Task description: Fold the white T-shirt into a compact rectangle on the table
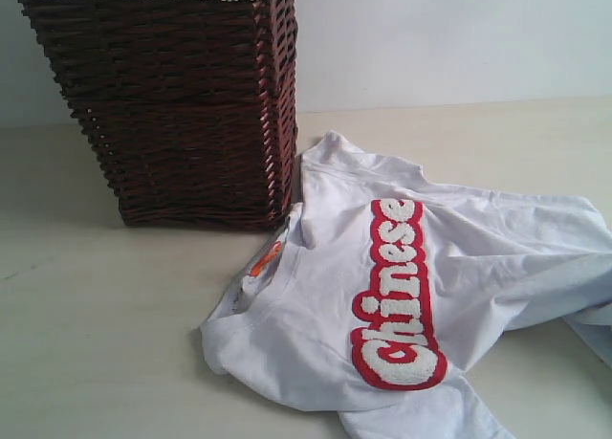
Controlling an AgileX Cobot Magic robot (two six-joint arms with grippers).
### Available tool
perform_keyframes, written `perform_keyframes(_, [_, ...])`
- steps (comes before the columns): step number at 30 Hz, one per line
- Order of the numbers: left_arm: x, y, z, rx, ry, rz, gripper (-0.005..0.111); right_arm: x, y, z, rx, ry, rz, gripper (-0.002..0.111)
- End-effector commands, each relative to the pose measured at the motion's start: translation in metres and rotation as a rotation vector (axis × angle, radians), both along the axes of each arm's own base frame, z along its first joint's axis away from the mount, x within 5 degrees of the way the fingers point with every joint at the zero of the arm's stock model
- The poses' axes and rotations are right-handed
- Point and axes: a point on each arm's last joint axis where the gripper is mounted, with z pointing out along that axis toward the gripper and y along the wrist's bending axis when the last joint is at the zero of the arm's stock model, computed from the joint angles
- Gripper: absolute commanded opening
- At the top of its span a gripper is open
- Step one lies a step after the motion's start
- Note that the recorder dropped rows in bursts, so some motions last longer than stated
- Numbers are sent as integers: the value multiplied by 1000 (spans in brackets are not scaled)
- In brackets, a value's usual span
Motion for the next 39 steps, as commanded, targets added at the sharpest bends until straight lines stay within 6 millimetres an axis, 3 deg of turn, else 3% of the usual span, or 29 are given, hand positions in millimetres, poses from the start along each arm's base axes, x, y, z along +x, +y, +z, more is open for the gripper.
perform_keyframes(1, [0,0,1,-16,-10,4,0,30,-20,-23,-1,179,145,0])
perform_keyframes(4, [0,0,1,-16,-10,4,0,45,-29,-43,-15,200,135,11])
perform_keyframes(8, [0,0,1,-16,-10,4,0,54,-34,-76,-34,228,161,50])
perform_keyframes(10, [0,0,1,-16,-10,4,0,59,-37,-90,-32,237,122,60])
perform_keyframes(20, [0,0,1,-16,-10,4,0,60,-39,-138,24,346,81,51])
perform_keyframes(22, [0,0,1,-16,-10,4,0,59,-39,-138,19,355,92,34])
perform_keyframes(25, [0,0,1,-16,-10,4,0,61,-41,-124,-13,312,85,3])
perform_keyframes(26, [0,0,1,-16,-10,4,0,62,-41,-118,-24,291,76,0])
perform_keyframes(33, [0,0,1,-16,-10,4,0,59,-43,-67,-127,164,73,0])
perform_keyframes(36, [0,0,1,-16,-10,4,0,57,-46,-59,-201,154,98,1])
perform_keyframes(39, [0,0,1,-16,-10,4,0,56,-54,-59,-313,155,120,15])
